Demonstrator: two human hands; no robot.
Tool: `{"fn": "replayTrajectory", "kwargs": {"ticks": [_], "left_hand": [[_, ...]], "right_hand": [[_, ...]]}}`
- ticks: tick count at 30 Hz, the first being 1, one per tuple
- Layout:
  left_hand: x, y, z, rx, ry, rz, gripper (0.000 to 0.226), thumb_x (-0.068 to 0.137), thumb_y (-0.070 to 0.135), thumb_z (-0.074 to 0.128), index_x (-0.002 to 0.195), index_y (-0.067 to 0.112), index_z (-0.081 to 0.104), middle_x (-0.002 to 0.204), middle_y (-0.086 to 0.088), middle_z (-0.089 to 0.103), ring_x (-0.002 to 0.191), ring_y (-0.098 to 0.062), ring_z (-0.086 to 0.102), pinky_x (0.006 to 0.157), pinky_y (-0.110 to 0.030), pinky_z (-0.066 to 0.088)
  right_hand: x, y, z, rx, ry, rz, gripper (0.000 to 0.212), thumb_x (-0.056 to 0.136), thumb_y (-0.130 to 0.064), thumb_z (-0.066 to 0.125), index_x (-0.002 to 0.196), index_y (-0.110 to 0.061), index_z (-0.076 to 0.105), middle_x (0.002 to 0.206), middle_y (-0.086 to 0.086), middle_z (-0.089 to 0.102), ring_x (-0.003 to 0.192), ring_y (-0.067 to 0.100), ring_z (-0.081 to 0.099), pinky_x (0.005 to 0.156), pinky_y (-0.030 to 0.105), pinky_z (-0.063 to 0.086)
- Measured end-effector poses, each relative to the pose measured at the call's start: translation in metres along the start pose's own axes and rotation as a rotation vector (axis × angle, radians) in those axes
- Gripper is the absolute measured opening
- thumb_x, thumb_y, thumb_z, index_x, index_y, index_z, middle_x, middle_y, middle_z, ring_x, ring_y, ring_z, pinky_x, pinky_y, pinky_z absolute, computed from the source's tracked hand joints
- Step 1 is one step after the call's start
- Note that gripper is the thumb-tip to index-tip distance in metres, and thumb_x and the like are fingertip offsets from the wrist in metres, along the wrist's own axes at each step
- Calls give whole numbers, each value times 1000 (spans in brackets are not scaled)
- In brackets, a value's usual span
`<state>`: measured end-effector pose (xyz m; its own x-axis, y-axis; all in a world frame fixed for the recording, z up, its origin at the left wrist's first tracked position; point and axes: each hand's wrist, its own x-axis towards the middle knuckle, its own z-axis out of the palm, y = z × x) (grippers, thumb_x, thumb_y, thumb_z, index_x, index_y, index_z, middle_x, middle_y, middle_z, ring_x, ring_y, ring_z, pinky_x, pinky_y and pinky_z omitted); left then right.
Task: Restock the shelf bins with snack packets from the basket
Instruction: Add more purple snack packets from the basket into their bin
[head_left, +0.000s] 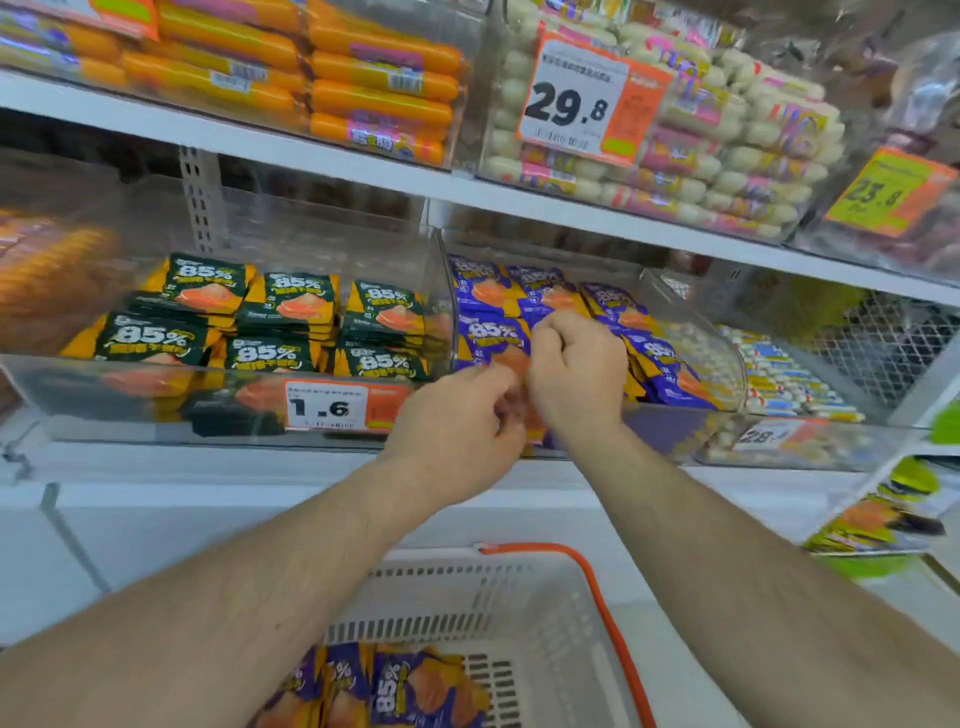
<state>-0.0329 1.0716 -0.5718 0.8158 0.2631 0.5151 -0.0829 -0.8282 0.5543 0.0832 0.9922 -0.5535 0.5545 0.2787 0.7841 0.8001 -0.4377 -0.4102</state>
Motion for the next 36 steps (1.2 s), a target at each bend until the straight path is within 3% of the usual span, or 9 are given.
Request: {"fn": "replayTrajectory", "kwargs": {"ticks": [5,10,15,19,23,25,27,30,36], "left_hand": [[-50,-14,28,191,-672,-170,19,85,26,55,67,29,50,83,3,58,85,-25,58,67,-27,42],[-87,-60,44,267,-1098,-252,10,88,20,51,79,15,54,79,-6,52,73,-26,49,69,-34,40],[-104,-74,49,278,-1219,-296,18,94,20,48,77,17,53,75,0,49,64,-19,43,61,-31,36],[-111,-92,62,297,-1310,-356,11,93,21,49,85,16,53,83,-2,48,71,-21,40,64,-32,36],[-108,-103,75,278,-1368,-381,9,95,20,47,87,16,48,86,-7,45,67,-20,34,62,-34,34],[-107,-106,79,282,-1380,-404,8,95,21,46,90,16,49,89,-8,46,73,-21,38,66,-35,36],[-107,-108,82,293,-1402,-431,16,96,23,46,99,12,57,98,-12,56,82,-24,47,73,-38,44],[-104,-106,83,293,-1433,-472,34,97,23,46,123,6,60,116,-11,63,98,-27,59,87,-41,50],[-101,-98,83,272,-1416,-528,37,99,23,48,134,14,54,131,-4,58,116,-24,56,97,-35,45]], "right_hand": [[-86,-10,9,262,53,47,23,80,-21,40,57,-19,42,55,-2,36,56,21,38,53,35,30],[-174,30,39,173,-378,537,30,85,-26,42,59,-10,47,57,4,44,60,26,42,59,38,31],[-252,70,74,96,-1031,760,32,89,-25,53,60,-12,48,56,1,42,56,19,41,57,35,33],[-311,88,98,-25,-1330,757,17,79,-35,59,77,-18,63,67,1,61,60,18,56,52,33,42],[-335,95,110,-148,-1385,572,11,83,-35,50,75,-28,46,74,-5,43,71,19,48,50,27,31],[-346,101,117,-222,-1446,500,24,81,-41,52,101,-28,56,103,1,52,101,29,52,74,31,46],[-353,107,122,-261,-1504,542,59,79,-43,60,134,-26,47,138,8,44,130,33,40,103,42,39],[-359,114,126,-251,-1461,608,59,80,-47,61,134,-30,44,138,5,50,128,30,44,102,44,39],[-369,105,126,-247,-1329,715,53,89,-49,56,136,-29,42,131,7,51,118,31,54,98,45,44]]}}
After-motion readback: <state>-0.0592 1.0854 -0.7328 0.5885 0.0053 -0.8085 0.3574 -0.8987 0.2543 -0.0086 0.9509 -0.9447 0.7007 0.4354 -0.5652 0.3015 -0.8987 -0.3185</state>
